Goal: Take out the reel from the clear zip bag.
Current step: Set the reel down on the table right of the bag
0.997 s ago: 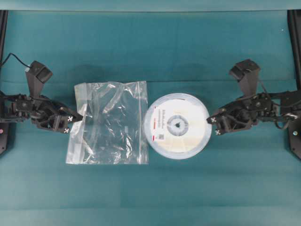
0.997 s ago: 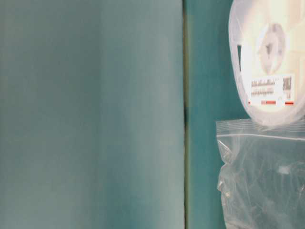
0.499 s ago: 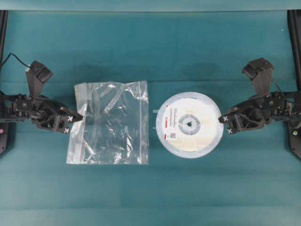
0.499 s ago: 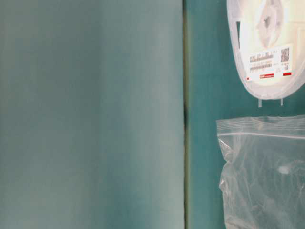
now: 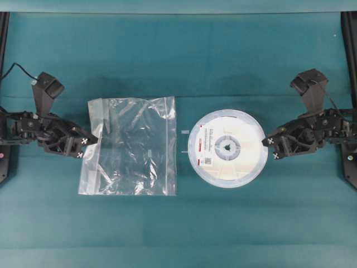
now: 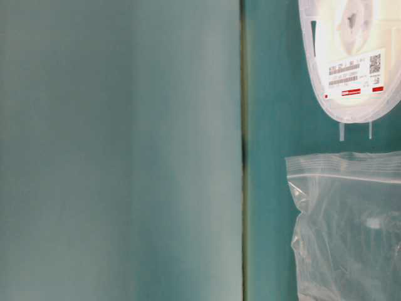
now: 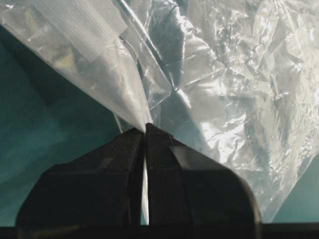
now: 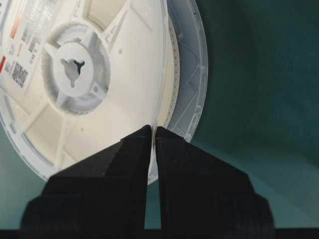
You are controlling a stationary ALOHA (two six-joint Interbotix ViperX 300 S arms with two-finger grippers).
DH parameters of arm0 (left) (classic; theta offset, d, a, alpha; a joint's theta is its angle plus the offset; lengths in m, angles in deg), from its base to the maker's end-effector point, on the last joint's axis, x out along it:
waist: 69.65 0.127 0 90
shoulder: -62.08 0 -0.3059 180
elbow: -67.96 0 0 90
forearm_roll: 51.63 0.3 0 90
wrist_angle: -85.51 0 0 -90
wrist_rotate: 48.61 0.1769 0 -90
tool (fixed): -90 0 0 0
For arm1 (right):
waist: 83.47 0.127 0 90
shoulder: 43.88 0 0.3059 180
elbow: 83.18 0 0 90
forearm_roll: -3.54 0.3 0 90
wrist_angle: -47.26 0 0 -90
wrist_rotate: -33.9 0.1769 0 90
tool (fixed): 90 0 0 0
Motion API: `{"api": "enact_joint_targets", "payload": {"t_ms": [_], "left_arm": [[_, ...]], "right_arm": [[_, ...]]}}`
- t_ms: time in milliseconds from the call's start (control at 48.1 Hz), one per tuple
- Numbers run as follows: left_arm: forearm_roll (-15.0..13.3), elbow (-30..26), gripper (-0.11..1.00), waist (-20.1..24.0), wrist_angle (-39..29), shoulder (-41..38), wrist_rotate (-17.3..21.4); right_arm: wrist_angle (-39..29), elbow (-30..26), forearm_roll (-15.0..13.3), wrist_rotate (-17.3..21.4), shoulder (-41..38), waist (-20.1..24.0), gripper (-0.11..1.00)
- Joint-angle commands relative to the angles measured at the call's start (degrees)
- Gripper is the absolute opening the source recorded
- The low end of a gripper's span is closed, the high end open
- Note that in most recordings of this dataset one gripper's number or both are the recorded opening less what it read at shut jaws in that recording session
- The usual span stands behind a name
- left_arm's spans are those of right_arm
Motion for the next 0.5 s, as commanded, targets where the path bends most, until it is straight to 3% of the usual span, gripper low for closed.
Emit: {"api": "enact_joint_targets", "payload": {"t_ms": [0,478], "left_arm": [[0.09,-0.79,-0.01,-0.09,0.18,0.18,0.18],[0.09,-0.88,-0.01,-0.09,0.09,0.09,0.18]], "right_arm": [[0.44,-0.35,0.09,0.18,0.44,0.18,0.07],[0.09,-0.62,0.0,0.26,0.44,0.7,0.11]]}}
